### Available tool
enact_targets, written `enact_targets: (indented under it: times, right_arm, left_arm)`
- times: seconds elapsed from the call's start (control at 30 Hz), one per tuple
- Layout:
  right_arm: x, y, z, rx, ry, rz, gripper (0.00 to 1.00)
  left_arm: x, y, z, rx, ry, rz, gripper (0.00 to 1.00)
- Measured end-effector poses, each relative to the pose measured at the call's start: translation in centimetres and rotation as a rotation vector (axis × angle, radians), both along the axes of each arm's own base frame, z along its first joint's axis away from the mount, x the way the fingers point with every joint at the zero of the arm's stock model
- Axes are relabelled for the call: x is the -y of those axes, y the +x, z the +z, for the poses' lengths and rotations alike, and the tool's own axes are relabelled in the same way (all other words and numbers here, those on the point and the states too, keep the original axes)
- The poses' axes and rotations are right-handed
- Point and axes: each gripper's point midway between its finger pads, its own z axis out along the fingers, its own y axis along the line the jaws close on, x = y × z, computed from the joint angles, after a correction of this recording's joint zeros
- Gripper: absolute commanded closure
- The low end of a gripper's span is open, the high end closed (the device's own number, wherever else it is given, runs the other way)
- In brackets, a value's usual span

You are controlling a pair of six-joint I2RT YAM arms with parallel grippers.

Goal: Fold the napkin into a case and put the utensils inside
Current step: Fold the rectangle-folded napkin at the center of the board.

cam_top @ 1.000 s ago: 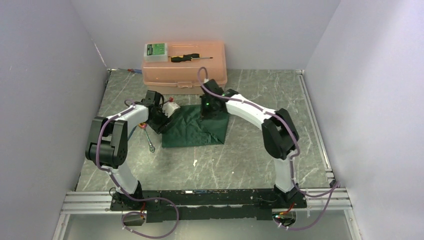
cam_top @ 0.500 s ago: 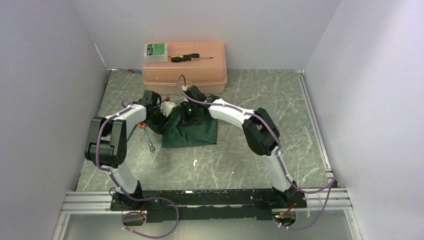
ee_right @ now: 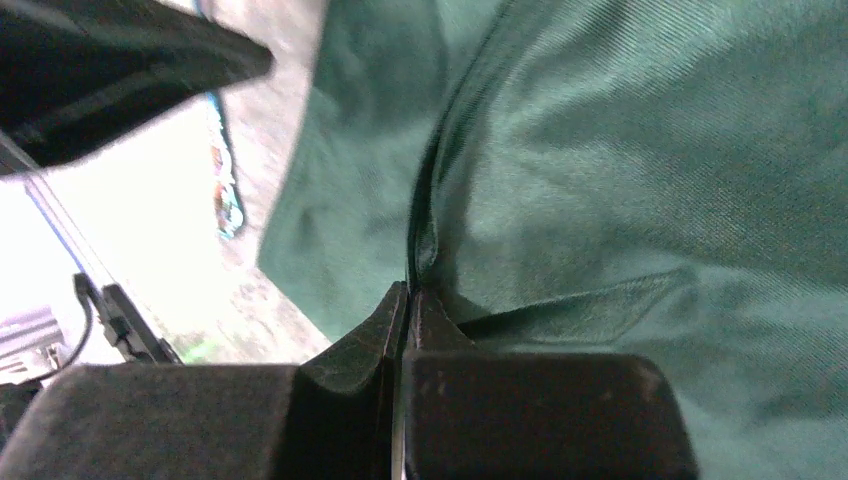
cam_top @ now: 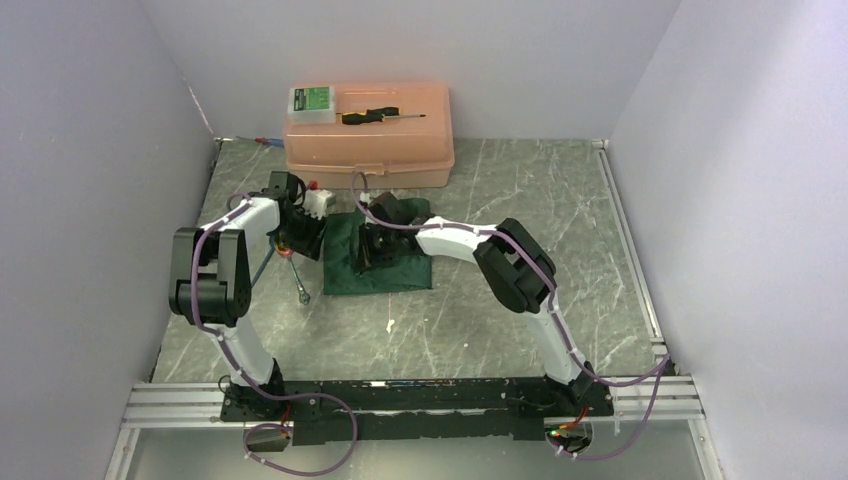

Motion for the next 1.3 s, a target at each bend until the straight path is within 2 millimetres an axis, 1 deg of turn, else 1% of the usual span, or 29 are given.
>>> enact_targets:
  times: [0.1, 0.17, 0.3, 0.37, 0.47, 0.53, 0.57, 0.63, 0.7, 0.73, 0.87, 1.0, 1.03, 1.07, 1.1, 1.2, 1.3]
  right_arm:
    - [0.7, -1.1, -1.7, -0.035, -0.014, 0.009, 1.0]
    - [0.6, -1.1, -1.5, -0.029, -0.006, 0.014, 1.0]
    - [0.2, -0.8, -0.9, -0.023, 0.004, 0.018, 1.0]
    - [-0.5, -0.3, 0.2, -0.006, 0.021, 0.024, 1.0]
    - [-2.3, 1.0, 3.1, 0.046, 0.078, 0.034, 1.0]
    - [-3.2, 1.4, 4.8, 0.074, 0.111, 0.042, 1.0]
    - [-3.6, 1.5, 5.5, 0.085, 0.126, 0.049, 1.0]
    - [-4.2, 1.3, 6.1, 0.099, 0.14, 0.065, 1.0]
    - [-4.4, 0.6, 5.9, 0.097, 0.138, 0.083, 1.0]
    - [-4.4, 0.1, 5.4, 0.09, 0.13, 0.093, 1.0]
    - [-3.7, -1.6, 2.8, 0.044, 0.078, 0.123, 1.0]
    - [-3.4, -2.2, 0.4, 0.007, 0.037, 0.135, 1.0]
    - [-3.3, -2.3, -0.3, -0.006, 0.025, 0.136, 0.99]
    - [-3.2, -2.4, -0.7, -0.013, 0.018, 0.136, 0.95]
    - [-3.3, -2.4, -1.0, -0.02, 0.011, 0.137, 0.93]
    - [-3.6, -2.3, -1.0, -0.021, 0.012, 0.138, 0.88]
    - [-4.3, -2.3, 0.0, -0.008, 0.032, 0.148, 0.87]
  left_arm:
    - [-0.4, 0.0, -0.9, -0.039, -0.013, 0.055, 0.53]
    - [-0.5, 0.1, -1.1, -0.058, -0.021, 0.082, 0.53]
    - [0.0, 1.3, -1.1, -0.063, -0.047, 0.115, 0.53]
    - [0.2, 1.8, -1.1, -0.064, -0.06, 0.129, 0.53]
    - [0.3, 2.2, -1.1, -0.067, -0.07, 0.146, 0.55]
    - [0.3, 2.2, -1.2, -0.072, -0.071, 0.154, 0.56]
    - [0.2, 2.3, -1.2, -0.074, -0.071, 0.159, 0.56]
    - [0.2, 2.4, -1.2, -0.076, -0.074, 0.173, 0.56]
    - [0.2, 2.5, -1.2, -0.076, -0.074, 0.18, 0.56]
    - [0.2, 2.5, -1.2, -0.076, -0.074, 0.183, 0.56]
    - [0.2, 2.5, -1.2, -0.077, -0.074, 0.19, 0.56]
    - [0.1, 2.5, -1.2, -0.078, -0.074, 0.196, 0.56]
    - [0.1, 2.5, -1.2, -0.077, -0.074, 0.198, 0.56]
    - [0.1, 2.5, -1.2, -0.078, -0.074, 0.2, 0.56]
    - [0.1, 2.5, -1.1, -0.078, -0.074, 0.2, 0.56]
    - [0.1, 2.6, -1.1, -0.077, -0.073, 0.201, 0.56]
    - [0.1, 2.6, -1.1, -0.077, -0.07, 0.201, 0.56]
